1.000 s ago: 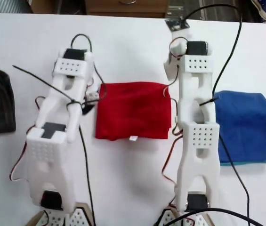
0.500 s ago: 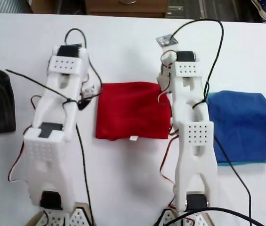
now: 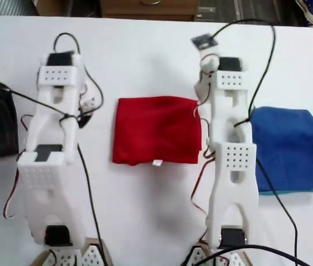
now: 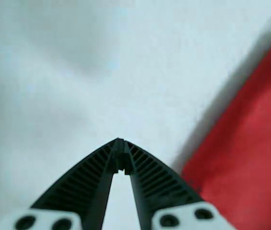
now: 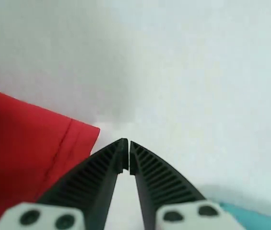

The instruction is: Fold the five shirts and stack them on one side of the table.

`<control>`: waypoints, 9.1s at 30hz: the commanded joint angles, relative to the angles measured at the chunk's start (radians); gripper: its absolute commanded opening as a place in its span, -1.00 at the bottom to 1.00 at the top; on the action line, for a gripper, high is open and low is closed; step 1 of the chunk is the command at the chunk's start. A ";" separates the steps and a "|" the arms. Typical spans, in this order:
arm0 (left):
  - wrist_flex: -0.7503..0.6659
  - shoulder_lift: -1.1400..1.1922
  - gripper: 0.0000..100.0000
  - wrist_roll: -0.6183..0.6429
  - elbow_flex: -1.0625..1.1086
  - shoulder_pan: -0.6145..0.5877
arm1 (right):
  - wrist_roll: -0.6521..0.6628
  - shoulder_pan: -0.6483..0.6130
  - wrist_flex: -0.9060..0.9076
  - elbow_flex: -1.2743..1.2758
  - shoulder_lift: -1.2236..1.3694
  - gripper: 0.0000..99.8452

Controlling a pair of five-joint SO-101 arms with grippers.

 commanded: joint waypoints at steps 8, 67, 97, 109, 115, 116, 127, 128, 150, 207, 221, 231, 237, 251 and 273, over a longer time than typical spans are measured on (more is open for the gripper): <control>-0.086 -0.006 -0.96 -0.014 -0.085 -0.207 | 0.232 -0.189 0.042 -0.137 -0.116 -0.83; 0.043 -0.014 -0.96 -0.262 -0.081 -0.459 | 0.710 -0.414 0.090 0.388 -0.070 -0.45; 0.040 -0.014 -0.96 -0.262 -0.087 -0.457 | 0.706 -0.412 -0.136 0.634 -0.325 -0.45; 0.041 -0.014 -0.96 -0.262 -0.085 -0.457 | 0.664 -0.424 -0.226 0.575 -0.306 -0.45; 0.041 -0.014 -0.96 -0.262 -0.084 -0.457 | 0.664 -0.424 -0.248 0.522 -0.206 -0.45; 0.041 -0.014 -0.96 -0.262 -0.084 -0.457 | 0.664 -0.424 -0.243 0.505 -0.183 -0.45; 0.041 -0.014 -0.96 -0.262 -0.087 -0.459 | 0.766 -0.461 0.091 0.371 -0.053 -0.45; 0.041 -0.014 -0.96 -0.262 -0.087 -0.459 | 0.770 -0.461 0.091 0.391 -0.058 -0.45; 0.040 -0.015 -0.96 -0.262 -0.088 -0.462 | 0.686 -0.447 0.090 0.566 -0.151 -0.96; 0.040 -0.014 -0.96 -0.262 -0.147 -0.407 | 0.301 -0.400 0.088 1.005 -1.437 -0.96; 0.040 -0.014 -0.96 -0.262 -0.154 -0.344 | 0.284 -0.278 0.087 1.172 -1.621 -0.96; 0.041 -0.014 -0.96 -0.262 -0.147 -0.344 | 0.288 -0.219 0.079 1.203 -1.672 -0.96; 0.037 -0.009 -0.96 -0.262 -0.153 -0.333 | 0.290 -0.067 0.082 1.204 -1.768 -0.96; 0.037 -0.008 -0.96 -0.262 -0.153 -0.221 | 0.400 0.418 0.064 1.215 -1.793 -0.96; 0.040 -0.006 -0.96 -0.262 -0.145 -0.219 | 0.477 0.700 -0.460 1.346 -1.179 -0.96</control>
